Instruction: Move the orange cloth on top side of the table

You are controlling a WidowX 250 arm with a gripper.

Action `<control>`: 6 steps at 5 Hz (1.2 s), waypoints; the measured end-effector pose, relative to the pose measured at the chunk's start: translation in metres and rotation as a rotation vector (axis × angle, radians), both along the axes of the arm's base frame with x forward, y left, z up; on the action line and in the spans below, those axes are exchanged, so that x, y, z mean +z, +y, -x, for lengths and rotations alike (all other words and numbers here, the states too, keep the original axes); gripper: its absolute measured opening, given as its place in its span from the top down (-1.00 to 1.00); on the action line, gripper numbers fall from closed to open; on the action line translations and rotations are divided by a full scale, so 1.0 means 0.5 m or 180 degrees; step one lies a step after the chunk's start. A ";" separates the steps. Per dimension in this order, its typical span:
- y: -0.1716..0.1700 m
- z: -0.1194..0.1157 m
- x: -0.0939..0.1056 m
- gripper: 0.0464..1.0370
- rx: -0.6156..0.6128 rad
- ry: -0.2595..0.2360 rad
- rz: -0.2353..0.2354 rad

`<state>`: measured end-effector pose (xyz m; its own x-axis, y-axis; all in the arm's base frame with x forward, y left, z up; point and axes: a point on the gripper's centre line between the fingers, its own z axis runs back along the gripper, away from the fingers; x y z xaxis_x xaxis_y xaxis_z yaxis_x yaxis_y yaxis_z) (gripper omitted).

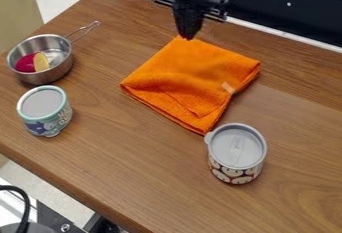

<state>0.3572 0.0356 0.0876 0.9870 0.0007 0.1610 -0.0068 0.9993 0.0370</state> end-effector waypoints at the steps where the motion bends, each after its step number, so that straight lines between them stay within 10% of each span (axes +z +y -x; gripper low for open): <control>1: 0.016 0.007 0.011 0.99 0.0020 -0.0010 0.0016; 5: 0.232 0.119 -0.016 0.96 -0.0061 -0.0084 -0.0214; 6: 0.254 0.144 -0.013 0.70 -0.0096 -0.0205 -0.0430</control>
